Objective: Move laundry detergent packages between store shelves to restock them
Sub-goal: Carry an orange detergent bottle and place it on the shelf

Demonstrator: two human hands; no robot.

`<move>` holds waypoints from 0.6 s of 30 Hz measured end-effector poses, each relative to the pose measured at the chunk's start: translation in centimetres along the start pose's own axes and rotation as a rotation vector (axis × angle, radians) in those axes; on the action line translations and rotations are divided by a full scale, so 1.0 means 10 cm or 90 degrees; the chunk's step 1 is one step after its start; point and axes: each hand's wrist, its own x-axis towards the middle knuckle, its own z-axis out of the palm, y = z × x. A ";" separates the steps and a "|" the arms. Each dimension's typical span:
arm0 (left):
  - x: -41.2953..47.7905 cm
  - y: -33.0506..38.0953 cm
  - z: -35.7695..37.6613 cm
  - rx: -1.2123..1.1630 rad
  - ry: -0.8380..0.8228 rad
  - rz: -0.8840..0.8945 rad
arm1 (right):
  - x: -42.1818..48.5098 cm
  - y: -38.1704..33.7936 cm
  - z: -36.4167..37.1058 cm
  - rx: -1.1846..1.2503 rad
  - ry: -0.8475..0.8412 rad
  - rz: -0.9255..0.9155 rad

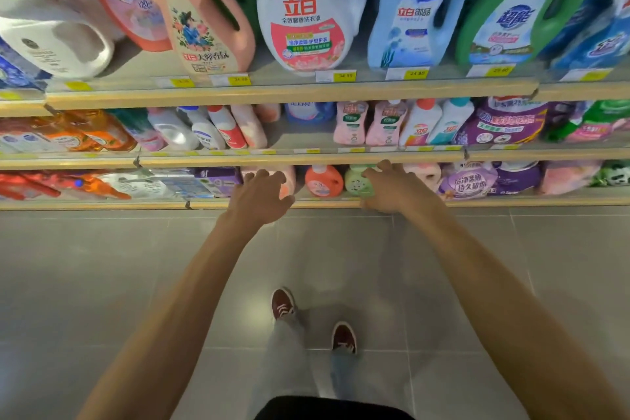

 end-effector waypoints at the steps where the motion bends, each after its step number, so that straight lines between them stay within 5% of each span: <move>1: 0.07 -0.06 0.03 0.002 -0.013 0.000 | 0.07 -0.04 0.03 0.002 -0.013 0.006; 18: 1.84 -1.00 1.61 -0.100 -0.099 0.071 | 1.76 -0.35 1.52 0.131 -0.082 0.098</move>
